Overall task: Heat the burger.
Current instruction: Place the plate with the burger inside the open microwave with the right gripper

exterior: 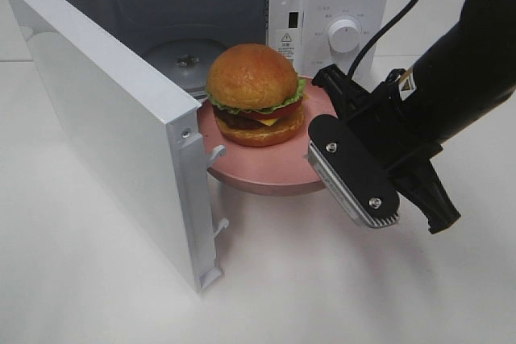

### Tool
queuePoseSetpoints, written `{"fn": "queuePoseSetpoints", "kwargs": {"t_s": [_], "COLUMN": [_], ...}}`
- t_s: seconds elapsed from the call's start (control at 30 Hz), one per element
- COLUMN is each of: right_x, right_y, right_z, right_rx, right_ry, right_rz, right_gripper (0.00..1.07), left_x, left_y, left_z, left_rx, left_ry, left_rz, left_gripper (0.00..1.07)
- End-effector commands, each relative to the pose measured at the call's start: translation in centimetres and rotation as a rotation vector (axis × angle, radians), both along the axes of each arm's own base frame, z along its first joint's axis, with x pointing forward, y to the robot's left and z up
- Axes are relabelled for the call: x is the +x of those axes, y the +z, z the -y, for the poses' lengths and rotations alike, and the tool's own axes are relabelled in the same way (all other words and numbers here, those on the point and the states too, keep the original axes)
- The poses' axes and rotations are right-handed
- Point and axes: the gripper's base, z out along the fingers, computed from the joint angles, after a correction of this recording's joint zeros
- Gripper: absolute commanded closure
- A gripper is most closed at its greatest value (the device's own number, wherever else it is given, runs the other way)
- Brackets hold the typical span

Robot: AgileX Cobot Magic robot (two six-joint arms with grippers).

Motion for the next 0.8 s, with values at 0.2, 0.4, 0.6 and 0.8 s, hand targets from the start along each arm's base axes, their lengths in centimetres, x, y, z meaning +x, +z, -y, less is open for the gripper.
{"fn": "queuePoseSetpoints", "kwargs": {"t_s": [0.2, 0.4, 0.6, 0.8], "right_x": [2.5, 3.4, 4.6, 5.7], "right_y": [0.8, 0.9, 1.3, 1.8], "right_z": [-2.0, -2.7, -3.6, -4.4], "right_rx": [0.057, 0.050, 0.048, 0.049], "right_ry": [0.000, 0.003, 0.006, 0.008], "right_rz": [0.047, 0.035, 0.026, 0.016], "right_gripper": [1.07, 1.07, 1.07, 1.07], "left_x": [-0.2, -0.2, -0.2, -0.2], "left_y": [0.0, 0.0, 0.0, 0.0], "left_z": [0.0, 0.0, 0.0, 0.0], "left_rx": [-0.007, -0.007, -0.007, -0.007], "left_ry": [-0.001, -0.001, -0.001, -0.001], "left_rz": [0.019, 0.019, 0.019, 0.019], "left_gripper": [0.07, 0.07, 0.07, 0.07]}}
